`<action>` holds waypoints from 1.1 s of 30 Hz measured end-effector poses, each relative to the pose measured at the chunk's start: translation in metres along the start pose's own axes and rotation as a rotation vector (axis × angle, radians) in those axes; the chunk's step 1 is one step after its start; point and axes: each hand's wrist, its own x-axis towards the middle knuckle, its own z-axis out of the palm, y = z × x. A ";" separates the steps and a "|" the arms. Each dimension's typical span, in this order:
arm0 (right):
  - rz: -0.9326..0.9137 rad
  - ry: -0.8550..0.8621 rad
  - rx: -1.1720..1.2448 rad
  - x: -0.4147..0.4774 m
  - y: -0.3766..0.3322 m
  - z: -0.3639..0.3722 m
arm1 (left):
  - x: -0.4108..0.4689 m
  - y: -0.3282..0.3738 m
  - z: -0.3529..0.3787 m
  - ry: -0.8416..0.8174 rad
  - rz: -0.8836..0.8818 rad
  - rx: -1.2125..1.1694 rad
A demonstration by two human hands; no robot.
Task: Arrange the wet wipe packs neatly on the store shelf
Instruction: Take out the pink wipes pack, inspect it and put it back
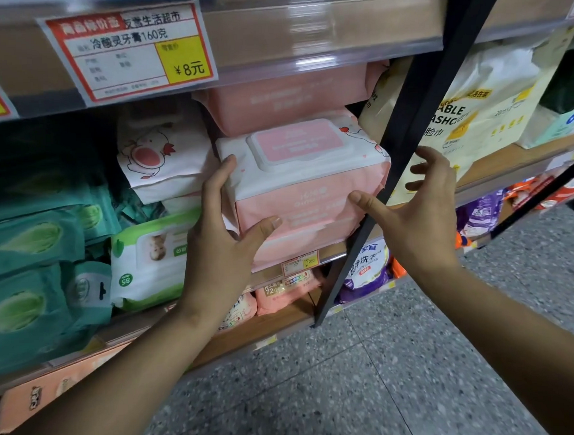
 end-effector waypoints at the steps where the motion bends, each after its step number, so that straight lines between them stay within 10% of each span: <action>1: 0.001 -0.003 -0.002 0.001 0.000 0.000 | 0.000 0.002 0.000 0.003 -0.010 0.012; 33: 0.133 -0.240 0.163 -0.052 -0.001 -0.019 | -0.005 0.001 -0.005 -0.049 -0.002 -0.078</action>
